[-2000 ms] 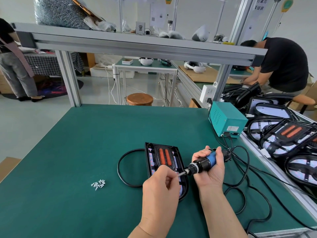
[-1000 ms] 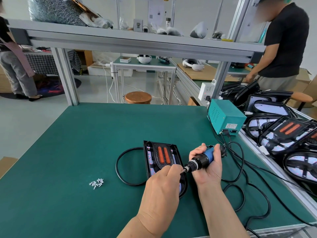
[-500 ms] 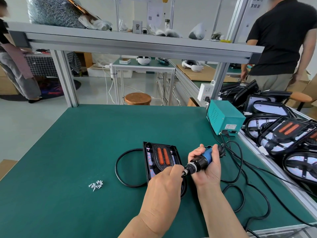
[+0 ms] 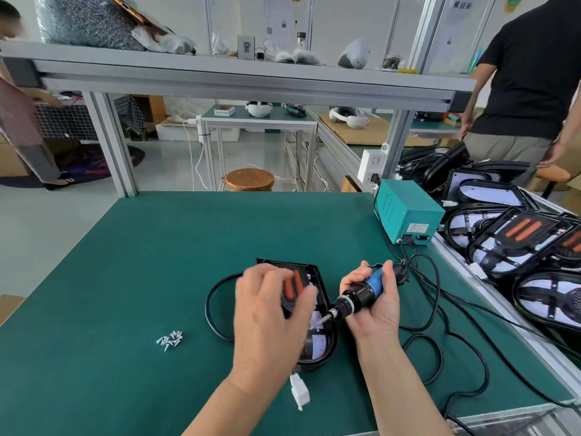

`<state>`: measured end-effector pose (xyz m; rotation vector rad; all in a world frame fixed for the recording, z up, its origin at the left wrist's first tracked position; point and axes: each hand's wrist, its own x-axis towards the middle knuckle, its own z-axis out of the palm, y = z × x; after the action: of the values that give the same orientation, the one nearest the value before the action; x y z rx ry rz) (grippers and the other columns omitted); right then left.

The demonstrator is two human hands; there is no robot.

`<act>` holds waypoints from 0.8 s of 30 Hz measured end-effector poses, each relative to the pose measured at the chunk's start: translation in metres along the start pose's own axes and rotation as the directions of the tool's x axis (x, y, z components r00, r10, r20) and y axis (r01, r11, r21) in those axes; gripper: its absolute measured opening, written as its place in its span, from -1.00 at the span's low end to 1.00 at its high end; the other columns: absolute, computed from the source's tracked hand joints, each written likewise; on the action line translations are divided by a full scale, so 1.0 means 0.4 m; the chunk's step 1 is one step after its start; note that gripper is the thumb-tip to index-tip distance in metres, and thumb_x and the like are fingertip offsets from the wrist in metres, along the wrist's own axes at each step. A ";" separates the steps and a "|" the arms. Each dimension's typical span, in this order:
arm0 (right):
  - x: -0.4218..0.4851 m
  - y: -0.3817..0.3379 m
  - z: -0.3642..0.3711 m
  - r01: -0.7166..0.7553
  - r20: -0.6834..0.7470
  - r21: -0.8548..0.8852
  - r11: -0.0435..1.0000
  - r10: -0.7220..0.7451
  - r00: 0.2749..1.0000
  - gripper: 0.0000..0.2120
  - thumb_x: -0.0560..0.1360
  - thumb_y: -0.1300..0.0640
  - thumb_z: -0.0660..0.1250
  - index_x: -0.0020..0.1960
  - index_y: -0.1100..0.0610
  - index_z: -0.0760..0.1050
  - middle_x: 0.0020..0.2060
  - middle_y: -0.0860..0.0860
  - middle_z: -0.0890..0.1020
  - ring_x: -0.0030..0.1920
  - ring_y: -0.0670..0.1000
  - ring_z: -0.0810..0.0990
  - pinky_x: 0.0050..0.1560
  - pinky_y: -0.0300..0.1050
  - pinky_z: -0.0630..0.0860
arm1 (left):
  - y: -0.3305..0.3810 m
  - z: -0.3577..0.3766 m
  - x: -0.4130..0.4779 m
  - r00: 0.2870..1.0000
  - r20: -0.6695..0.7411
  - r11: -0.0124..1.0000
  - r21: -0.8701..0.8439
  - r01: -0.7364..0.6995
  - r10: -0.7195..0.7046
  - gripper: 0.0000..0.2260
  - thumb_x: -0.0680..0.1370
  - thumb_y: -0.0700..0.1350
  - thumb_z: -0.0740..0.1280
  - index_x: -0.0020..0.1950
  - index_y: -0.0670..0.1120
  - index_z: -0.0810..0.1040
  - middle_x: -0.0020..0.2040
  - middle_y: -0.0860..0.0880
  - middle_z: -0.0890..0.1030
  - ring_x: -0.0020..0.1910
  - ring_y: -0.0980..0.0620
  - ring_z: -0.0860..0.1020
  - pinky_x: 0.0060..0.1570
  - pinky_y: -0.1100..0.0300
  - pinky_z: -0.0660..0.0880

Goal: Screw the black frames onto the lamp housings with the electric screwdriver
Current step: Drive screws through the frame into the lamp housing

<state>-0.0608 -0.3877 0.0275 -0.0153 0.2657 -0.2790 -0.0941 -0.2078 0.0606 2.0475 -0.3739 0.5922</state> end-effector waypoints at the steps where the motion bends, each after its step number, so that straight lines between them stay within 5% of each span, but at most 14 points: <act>1: 0.000 0.001 0.000 0.000 0.003 0.003 1.000 0.000 1.000 -0.64 0.45 -0.03 0.47 0.03 0.22 0.48 -0.34 -0.02 0.52 -0.42 -0.08 0.53 -0.39 -0.26 0.53 | -0.015 -0.006 0.014 0.996 -0.024 0.997 0.000 0.082 -0.082 -0.72 0.54 0.08 0.40 0.10 -0.10 0.61 0.10 0.04 0.44 0.15 0.01 0.39 0.17 0.26 0.28; 4: 0.002 0.002 -0.001 0.008 0.009 0.000 1.000 -0.008 1.000 -0.62 0.38 0.00 0.49 0.03 0.22 0.48 -0.35 -0.01 0.52 -0.44 -0.08 0.52 -0.42 -0.26 0.53 | -0.065 -0.026 0.051 0.934 0.008 0.933 -0.054 0.356 -0.356 -0.62 0.50 0.10 0.43 0.23 -0.06 0.52 0.19 0.04 0.36 0.25 0.00 0.39 0.27 0.10 0.36; 7: 0.004 0.004 -0.001 0.014 0.014 -0.025 1.000 -0.013 1.000 -0.63 0.39 -0.01 0.48 0.01 0.21 0.47 -0.36 -0.01 0.52 -0.44 -0.08 0.51 -0.42 -0.25 0.52 | -0.099 -0.036 0.080 0.838 0.132 0.840 -0.059 0.540 -0.529 -0.49 0.49 0.22 0.40 0.32 -0.02 0.40 0.20 0.02 0.43 0.13 0.01 0.51 0.16 0.05 0.44; 11: 0.005 0.005 -0.001 0.012 0.017 -0.034 0.999 -0.011 1.000 -0.64 0.40 -0.02 0.48 0.00 0.20 0.47 -0.35 -0.01 0.50 -0.44 -0.08 0.50 -0.42 -0.26 0.52 | -0.135 -0.025 0.107 0.752 0.294 0.785 -0.007 0.619 -0.590 -0.33 0.46 0.31 0.39 0.42 -0.03 0.32 0.04 0.03 0.55 0.06 -0.05 0.59 0.16 -0.02 0.51; 15: 0.001 0.005 0.000 0.019 0.014 -0.049 0.999 -0.018 1.000 -0.64 0.41 -0.03 0.47 0.01 0.20 0.46 -0.35 -0.01 0.50 -0.44 -0.08 0.50 -0.41 -0.26 0.52 | -0.152 -0.004 0.115 0.665 0.452 0.730 -0.042 0.682 -0.595 -0.08 0.27 0.41 0.42 0.50 0.00 0.26 0.32 -0.04 0.52 0.27 -0.05 0.50 0.24 0.03 0.44; 18: 0.001 0.005 0.001 0.017 0.010 -0.052 0.998 -0.016 1.000 -0.65 0.41 -0.03 0.46 -0.01 0.20 0.47 -0.37 -0.02 0.50 -0.44 -0.08 0.50 -0.41 -0.26 0.52 | -0.156 0.000 0.123 0.670 0.507 0.721 -0.128 0.681 -0.542 0.05 0.14 0.38 0.49 0.53 0.05 0.22 0.30 -0.02 0.58 0.26 -0.04 0.57 0.35 -0.06 0.45; 21: 0.002 0.006 0.002 0.015 0.005 -0.058 0.998 -0.015 1.000 -0.66 0.42 -0.04 0.46 -0.01 0.20 0.48 -0.37 -0.02 0.50 -0.44 -0.07 0.51 -0.41 -0.26 0.53 | -0.161 0.004 0.126 0.685 0.531 0.739 -0.152 0.656 -0.499 0.00 0.18 0.24 0.56 0.53 0.07 0.23 0.21 0.02 0.63 0.14 0.02 0.64 0.32 -0.03 0.49; 24: 0.003 0.006 0.005 0.014 0.002 -0.056 0.998 -0.014 1.000 -0.66 0.42 -0.03 0.46 -0.01 0.20 0.48 -0.36 -0.02 0.50 -0.45 -0.07 0.50 -0.43 -0.25 0.52 | -0.172 0.013 0.129 0.682 0.553 0.724 -0.192 0.662 -0.478 -0.36 0.26 0.10 0.55 0.29 -0.02 0.51 0.07 0.03 0.72 0.04 0.02 0.69 0.24 -0.07 0.55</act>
<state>-0.0587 -0.3857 0.0290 -0.0723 0.2716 -0.2854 -0.0165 -0.1786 0.0374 1.7590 -0.0706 -0.3738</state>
